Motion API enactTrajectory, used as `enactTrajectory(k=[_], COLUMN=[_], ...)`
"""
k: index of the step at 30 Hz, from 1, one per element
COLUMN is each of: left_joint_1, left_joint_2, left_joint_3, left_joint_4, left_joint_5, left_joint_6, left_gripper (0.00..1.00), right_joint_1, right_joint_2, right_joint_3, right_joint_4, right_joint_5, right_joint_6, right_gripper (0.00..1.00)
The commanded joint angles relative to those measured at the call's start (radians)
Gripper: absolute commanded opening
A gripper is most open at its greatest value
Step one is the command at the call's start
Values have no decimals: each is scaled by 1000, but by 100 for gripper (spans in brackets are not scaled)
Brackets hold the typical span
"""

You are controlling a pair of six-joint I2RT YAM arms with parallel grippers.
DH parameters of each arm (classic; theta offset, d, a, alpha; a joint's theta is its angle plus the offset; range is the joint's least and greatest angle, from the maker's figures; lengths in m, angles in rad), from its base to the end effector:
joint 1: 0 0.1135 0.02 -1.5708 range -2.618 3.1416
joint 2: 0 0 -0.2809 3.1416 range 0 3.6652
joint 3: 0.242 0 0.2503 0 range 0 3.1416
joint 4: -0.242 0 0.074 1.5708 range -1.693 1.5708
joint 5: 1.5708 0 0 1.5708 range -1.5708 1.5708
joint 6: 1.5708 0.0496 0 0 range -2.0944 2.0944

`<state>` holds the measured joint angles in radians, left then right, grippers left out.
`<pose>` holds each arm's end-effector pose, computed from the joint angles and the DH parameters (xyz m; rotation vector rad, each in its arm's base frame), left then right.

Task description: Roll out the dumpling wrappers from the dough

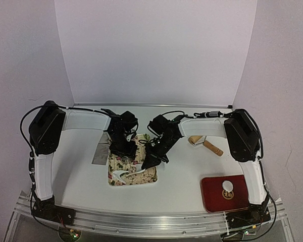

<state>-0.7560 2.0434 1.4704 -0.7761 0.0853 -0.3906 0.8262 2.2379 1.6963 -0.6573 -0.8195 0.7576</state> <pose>0.2967 -0.2855 0.1619 0.5568 2.9356 -0.2875 0.2933 0.3718 0.1598 0.2987 -2.5673 -1.1309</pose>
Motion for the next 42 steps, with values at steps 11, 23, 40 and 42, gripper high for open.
enactTrajectory(k=[11,23,40,42], left_joint_1=[15,17,168,170], left_joint_2=[-35,-189,-381,-378], left_joint_3=[-22,-53,-235,-232], left_joint_4=[20,68,120,117], left_joint_5=[47,9,108,113], left_joint_6=[9,-13,-164,-164], left_gripper=[71,99,99,99], right_joint_1=[17,16,41,43], right_joint_2=[-57,-116,154,188], right_joint_3=[80,95,471,504], right_joint_4=[-116,-160,-162,-162], right_joint_5=[125,321,372,361], right_joint_6=[-84,-140,-197,-200], right_gripper=[38,70,59,56])
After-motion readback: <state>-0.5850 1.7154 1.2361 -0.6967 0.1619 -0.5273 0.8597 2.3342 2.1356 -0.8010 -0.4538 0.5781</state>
